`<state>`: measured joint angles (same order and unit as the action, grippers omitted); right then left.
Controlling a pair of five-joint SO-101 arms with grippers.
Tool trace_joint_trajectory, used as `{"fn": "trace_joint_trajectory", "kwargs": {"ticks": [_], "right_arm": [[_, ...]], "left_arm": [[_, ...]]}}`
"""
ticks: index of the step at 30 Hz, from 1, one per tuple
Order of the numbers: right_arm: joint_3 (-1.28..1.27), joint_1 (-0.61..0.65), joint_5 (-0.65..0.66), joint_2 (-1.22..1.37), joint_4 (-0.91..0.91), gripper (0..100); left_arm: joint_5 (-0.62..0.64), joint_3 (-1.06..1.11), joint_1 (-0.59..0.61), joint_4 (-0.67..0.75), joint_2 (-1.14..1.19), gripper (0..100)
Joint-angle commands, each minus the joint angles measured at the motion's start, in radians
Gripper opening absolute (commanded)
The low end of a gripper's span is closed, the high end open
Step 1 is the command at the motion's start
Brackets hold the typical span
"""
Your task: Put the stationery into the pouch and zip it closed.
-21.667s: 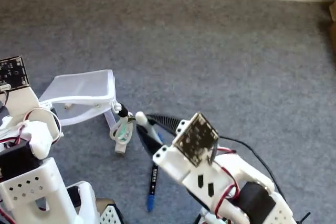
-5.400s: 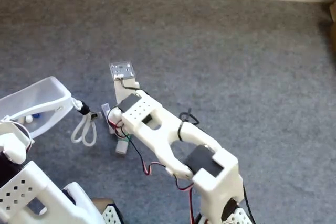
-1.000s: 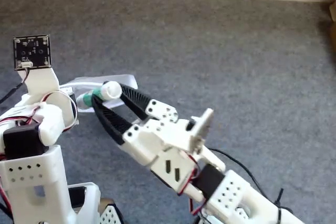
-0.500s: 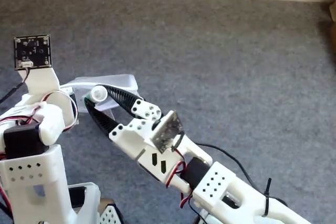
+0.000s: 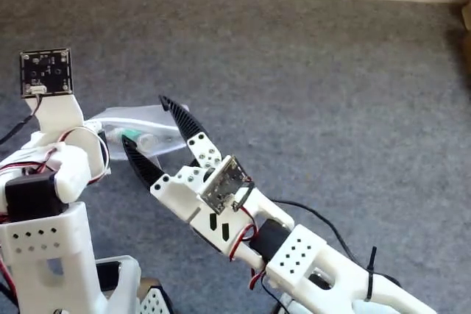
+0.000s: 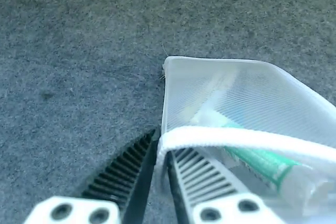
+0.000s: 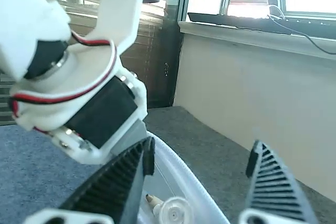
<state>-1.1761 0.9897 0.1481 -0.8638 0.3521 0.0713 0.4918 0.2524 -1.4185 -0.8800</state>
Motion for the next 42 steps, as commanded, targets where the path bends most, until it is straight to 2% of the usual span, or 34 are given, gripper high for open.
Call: {"fn": "trace_joint_trajectory", "kwargs": {"ticks": [1, 8, 17, 22, 28, 36, 42], "right_arm": [[0.013, -0.004, 0.012, -0.005, 0.015, 26.2], [0.013, -0.01, 0.012, -0.016, 0.005, 24.5], [0.021, -0.005, 0.006, -0.315, -0.394, 12.8], [0.025, -0.004, 0.006, -0.392, -0.564, 4.3], [0.025, -0.004, 0.006, -0.398, -0.661, 2.7], [0.025, -0.004, 0.006, -0.397, -0.697, 2.7], [0.022, 0.007, 0.006, -0.395, -0.697, 2.7]], "left_arm": [[-0.006, -0.028, -0.013, -0.003, 0.016, 1], [-0.006, -0.027, -0.012, -0.002, 0.016, 1], [-0.006, -0.027, -0.012, -0.002, 0.016, 1], [-0.006, -0.027, -0.004, 0.0, 0.016, 1], [0.006, -0.035, 0.091, 0.005, 0.016, 1], [0.035, -0.045, 0.22, 0.006, 0.015, 1], [0.058, -0.104, 0.361, 0.0, 0.015, 1]]}}
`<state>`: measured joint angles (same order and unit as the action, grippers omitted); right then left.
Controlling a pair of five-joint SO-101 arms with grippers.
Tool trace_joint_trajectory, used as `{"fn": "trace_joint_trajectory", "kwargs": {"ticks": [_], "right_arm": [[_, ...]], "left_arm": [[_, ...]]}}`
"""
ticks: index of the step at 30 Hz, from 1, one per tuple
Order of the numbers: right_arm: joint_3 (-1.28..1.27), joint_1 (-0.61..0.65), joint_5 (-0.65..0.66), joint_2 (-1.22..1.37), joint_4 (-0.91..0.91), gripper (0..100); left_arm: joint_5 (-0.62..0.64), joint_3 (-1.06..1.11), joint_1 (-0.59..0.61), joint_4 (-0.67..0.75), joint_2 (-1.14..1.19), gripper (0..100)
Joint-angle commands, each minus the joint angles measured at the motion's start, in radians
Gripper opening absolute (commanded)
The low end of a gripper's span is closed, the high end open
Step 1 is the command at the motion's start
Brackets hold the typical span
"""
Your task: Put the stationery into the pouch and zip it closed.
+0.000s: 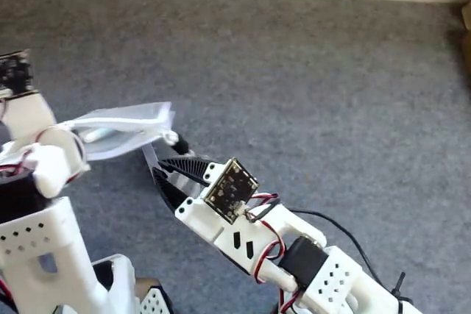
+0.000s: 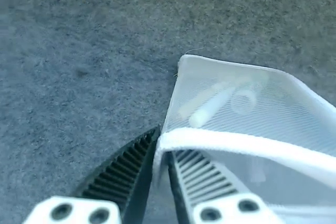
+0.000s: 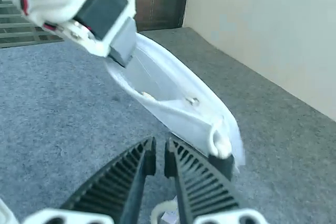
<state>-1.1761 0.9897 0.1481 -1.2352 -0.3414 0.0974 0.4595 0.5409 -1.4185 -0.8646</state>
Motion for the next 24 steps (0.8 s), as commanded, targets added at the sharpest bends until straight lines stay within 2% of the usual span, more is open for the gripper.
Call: {"fn": "trace_joint_trajectory", "kwargs": {"ticks": [1, 5, 8, 11, 17, 24], "right_arm": [[0.022, 0.015, 0.006, -0.024, -0.004, 2.7], [0.018, 0.047, 0.006, -0.021, -0.004, 2.7], [0.024, 0.053, -0.028, 0.024, -0.004, 2.7], [0.035, 0.05, -0.1, 0.117, -0.004, 2.7], [0.097, 0.05, -0.106, 0.318, -0.004, 2.7], [0.186, 0.048, -0.199, 0.487, -0.007, 2.9]], "left_arm": [[0.048, -0.071, 0.097, 0.0, -0.001, 1], [0.055, -0.073, 0.173, 0.0, -0.001, 1], [0.055, -0.065, 0.185, 0.0, -0.001, 1], [0.055, -0.064, 0.185, 0.0, -0.001, 1], [0.057, -0.064, 0.189, 0.0, -0.001, 1], [0.057, -0.044, 0.266, 0.006, -0.001, 1]]}}
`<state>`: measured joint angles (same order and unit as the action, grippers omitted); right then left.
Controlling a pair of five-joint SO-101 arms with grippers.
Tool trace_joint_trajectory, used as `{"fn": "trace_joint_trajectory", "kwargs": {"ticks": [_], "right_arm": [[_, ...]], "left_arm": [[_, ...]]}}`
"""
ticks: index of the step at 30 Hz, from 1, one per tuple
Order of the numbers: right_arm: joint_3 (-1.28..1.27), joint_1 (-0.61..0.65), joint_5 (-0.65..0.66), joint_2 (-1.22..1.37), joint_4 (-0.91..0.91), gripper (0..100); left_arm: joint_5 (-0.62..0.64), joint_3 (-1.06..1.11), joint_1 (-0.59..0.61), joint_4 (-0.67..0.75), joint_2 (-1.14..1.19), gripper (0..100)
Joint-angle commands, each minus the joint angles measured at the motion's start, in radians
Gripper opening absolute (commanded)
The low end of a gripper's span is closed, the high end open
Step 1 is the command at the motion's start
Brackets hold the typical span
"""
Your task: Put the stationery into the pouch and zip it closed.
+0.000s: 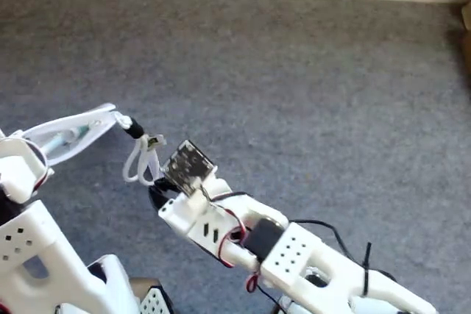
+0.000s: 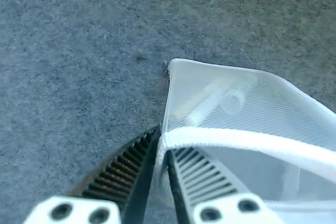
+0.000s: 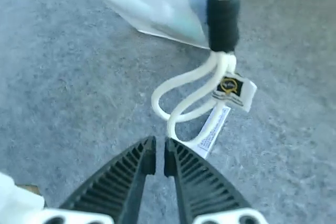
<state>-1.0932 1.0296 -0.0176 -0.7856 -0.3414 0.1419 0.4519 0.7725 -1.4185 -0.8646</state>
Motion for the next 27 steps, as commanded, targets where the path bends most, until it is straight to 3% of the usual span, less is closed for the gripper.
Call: {"fn": "trace_joint_trajectory", "kwargs": {"ticks": [1, 8, 15, 27], "right_arm": [[0.116, 0.008, -0.038, 0.061, -0.007, 2.9], [0.183, -0.016, -0.058, 0.211, -0.007, 3.5], [0.404, -0.054, -0.239, 0.363, -0.249, 25.5], [0.653, -0.058, -0.315, 0.67, -0.28, 25.5]], "left_arm": [[0.012, -0.035, 0.035, 0.006, -0.001, 1], [0.012, -0.025, 0.035, 0.006, -0.001, 1], [0.011, 0.016, 0.035, 0.032, -0.001, 1], [0.014, 0.012, 0.203, 0.064, -0.001, 1]]}}
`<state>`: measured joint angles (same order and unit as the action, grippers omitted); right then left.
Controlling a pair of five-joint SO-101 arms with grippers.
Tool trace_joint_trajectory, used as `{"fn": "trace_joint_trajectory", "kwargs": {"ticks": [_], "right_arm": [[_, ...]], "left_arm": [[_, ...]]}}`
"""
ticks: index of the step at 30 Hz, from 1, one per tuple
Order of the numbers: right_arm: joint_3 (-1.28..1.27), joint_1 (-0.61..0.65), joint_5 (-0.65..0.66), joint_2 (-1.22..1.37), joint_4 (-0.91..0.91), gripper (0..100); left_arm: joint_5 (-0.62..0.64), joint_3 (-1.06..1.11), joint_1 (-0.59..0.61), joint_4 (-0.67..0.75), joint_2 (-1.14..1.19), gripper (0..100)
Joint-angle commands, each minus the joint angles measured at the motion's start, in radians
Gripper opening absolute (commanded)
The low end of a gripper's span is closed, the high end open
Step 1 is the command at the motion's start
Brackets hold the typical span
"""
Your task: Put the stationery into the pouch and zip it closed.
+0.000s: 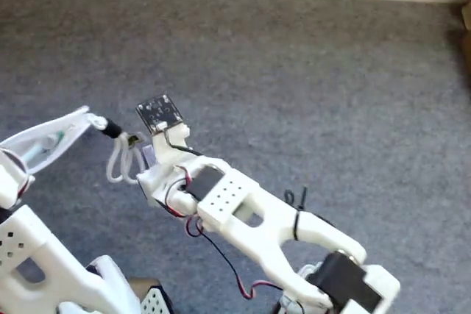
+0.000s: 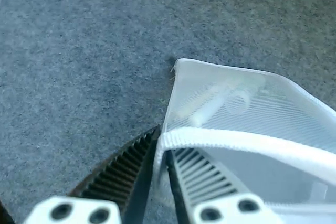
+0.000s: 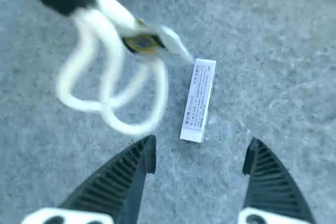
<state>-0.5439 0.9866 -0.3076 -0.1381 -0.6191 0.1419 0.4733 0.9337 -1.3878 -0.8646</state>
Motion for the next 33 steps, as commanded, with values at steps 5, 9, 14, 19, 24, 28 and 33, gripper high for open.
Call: {"fn": "trace_joint_trajectory", "kwargs": {"ticks": [5, 9, 14, 19, 24, 28, 33], "right_arm": [[0.197, -0.015, -0.031, 0.145, -0.004, 25.5], [0.277, -0.038, -0.029, 0.243, -0.005, 25.5], [0.371, -0.065, -0.028, 0.367, -0.005, 25.5], [0.421, -0.064, -0.025, 0.449, -0.007, 18.3], [0.447, -0.064, -0.008, 0.489, -0.033, 11.9], [0.447, -0.061, 0.048, 0.499, -0.085, 11.6], [0.447, -0.067, 0.055, 0.506, -0.15, 11.5]], "left_arm": [[0.014, -0.005, 0.05, 0.034, -0.001, 1], [0.014, -0.004, 0.048, 0.034, -0.001, 1], [0.014, -0.002, 0.047, 0.034, -0.001, 1], [0.014, -0.001, 0.045, 0.032, -0.001, 1], [0.014, -0.001, 0.045, 0.029, -0.001, 1], [0.014, -0.001, 0.044, 0.028, -0.001, 1], [0.011, -0.001, 0.044, 0.026, -0.001, 1]]}}
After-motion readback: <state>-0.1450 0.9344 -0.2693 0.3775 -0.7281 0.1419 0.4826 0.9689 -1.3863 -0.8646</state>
